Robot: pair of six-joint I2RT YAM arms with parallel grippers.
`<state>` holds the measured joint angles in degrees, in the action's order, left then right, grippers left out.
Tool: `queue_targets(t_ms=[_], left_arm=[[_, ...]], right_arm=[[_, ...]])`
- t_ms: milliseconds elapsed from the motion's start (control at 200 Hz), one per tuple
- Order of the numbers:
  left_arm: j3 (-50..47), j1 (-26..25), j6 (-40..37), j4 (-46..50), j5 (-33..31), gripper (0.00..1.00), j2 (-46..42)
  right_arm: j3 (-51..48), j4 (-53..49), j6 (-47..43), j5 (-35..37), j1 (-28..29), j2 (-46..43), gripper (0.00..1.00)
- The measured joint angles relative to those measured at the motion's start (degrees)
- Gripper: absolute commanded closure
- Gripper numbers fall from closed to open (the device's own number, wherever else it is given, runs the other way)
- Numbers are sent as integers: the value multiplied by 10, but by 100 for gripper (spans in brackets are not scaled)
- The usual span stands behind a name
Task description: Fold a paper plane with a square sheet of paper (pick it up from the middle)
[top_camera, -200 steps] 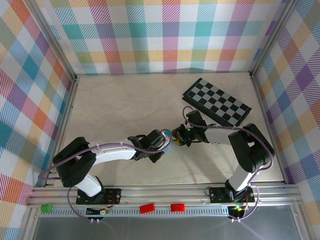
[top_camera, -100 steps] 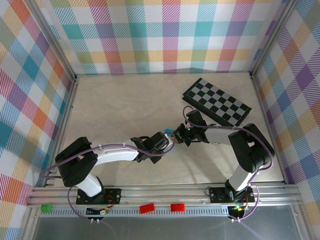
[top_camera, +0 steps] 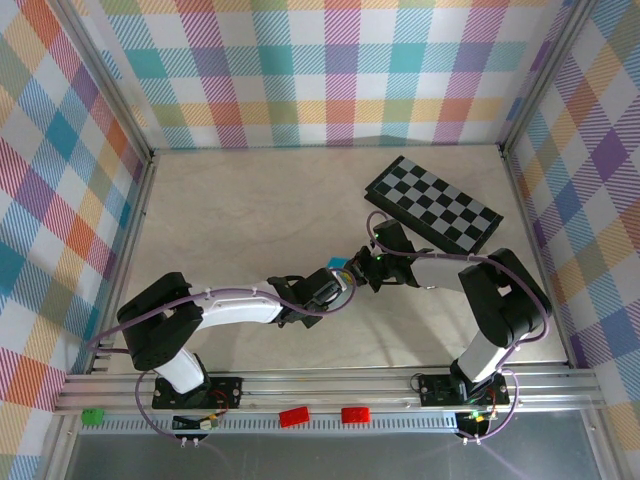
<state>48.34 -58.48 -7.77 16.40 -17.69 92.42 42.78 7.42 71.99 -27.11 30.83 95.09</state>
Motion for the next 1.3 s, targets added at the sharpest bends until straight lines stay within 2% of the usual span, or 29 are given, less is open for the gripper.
queue_targets(t_ms=[245, 330, 445, 560, 630, 1045, 1300], left_arm=[[1, 0, -2, 0, 0, 89, 0], [2, 0, -3, 0, 0, 93, 0], [3, 0, -2, 0, 0, 100, 0], [3, 0, 0, 0, 1, 100, 0], [2, 0, 7, -3, 9, 100, 0], [-2, 45, 59, -40, 167, 100, 0], [2, 54, 75, -48, 220, 99, 26]], right_arm=[[0, 1, 1, 0, 0, 0, 99], [0, 1, 1, 0, 0, 0, 97], [0, 2, 2, 0, 0, 0, 87], [0, -6, -5, 5, 0, -5, 73], [-1, -25, -12, 17, 0, -18, 72], [-37, -160, -84, 128, -33, -193, 66], [-42, -197, -108, 162, -34, -226, 66]])
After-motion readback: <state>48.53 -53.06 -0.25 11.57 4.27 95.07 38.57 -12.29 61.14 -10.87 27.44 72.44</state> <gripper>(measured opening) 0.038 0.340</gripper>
